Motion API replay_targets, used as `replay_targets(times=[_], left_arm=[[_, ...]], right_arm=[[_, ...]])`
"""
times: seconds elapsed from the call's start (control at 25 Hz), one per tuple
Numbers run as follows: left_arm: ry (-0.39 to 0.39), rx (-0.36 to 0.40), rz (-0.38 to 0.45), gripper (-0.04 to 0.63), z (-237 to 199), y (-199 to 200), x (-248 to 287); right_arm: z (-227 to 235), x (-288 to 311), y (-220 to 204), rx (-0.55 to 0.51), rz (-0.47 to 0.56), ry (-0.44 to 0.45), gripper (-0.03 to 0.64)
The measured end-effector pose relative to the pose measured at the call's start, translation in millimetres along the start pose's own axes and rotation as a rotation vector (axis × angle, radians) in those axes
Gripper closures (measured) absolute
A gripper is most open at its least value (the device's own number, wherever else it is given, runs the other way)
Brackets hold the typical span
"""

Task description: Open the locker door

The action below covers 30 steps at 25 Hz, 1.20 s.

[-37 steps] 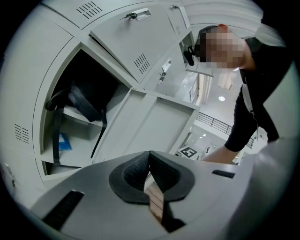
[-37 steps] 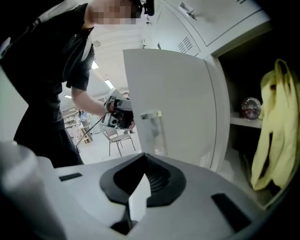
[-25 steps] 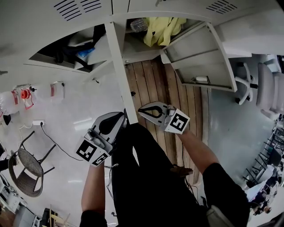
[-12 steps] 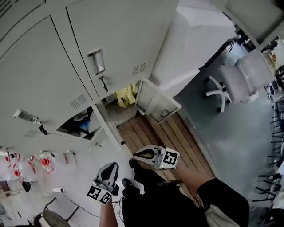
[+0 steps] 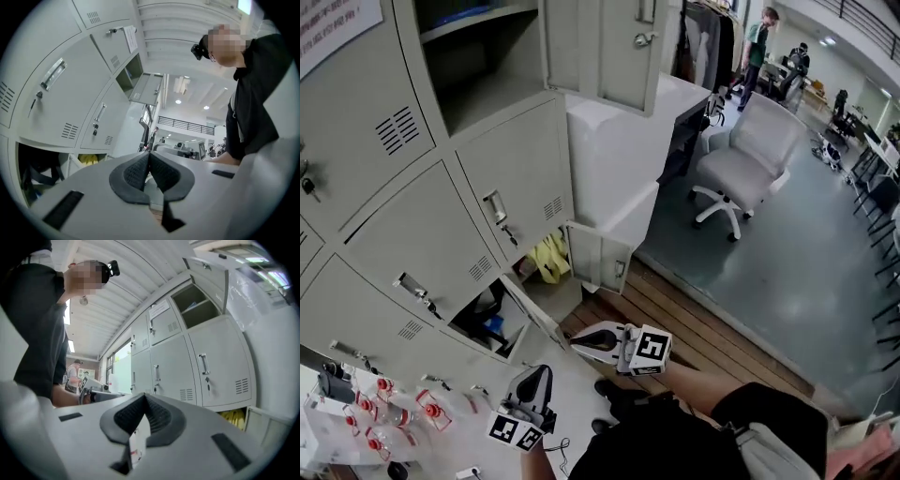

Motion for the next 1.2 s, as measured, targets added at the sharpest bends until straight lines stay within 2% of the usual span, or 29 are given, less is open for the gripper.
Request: replay_targets(times=[0.24, 0.56, 1.0, 1.2], left_arm=[[-0.021, 0.060, 0.016, 0.584, 34.3, 30.5, -23.7], [0.000, 0.126, 0.027, 0.584, 88.5, 53.8, -30.4], [0.118, 0.131, 0.045, 0.584, 194.3, 42.9, -17.1], [0.221, 0.109, 0.027, 0.584, 244.6, 14.2, -41.9]], right_arm=[[-46.6, -26.5, 51.6, 0.021, 0.098, -0.007, 0.607], [-86.5, -73.8, 79.2, 0.026, 0.152, 0.040, 0.607], [-114.5, -151.1, 77.0, 0.090, 0.112, 0.163, 0.607], [-143.9, -176.6, 55.7, 0.069, 0.087, 0.224, 0.607]])
Point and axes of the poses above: the fingertips, and each gripper's own axes: x forward along the fingers, z to its right, y out of its top, the point moved 2 cm from there along -x, backward along the fingers, and after that the axes turned 12 degrees about -y, right-handed, at the moved point
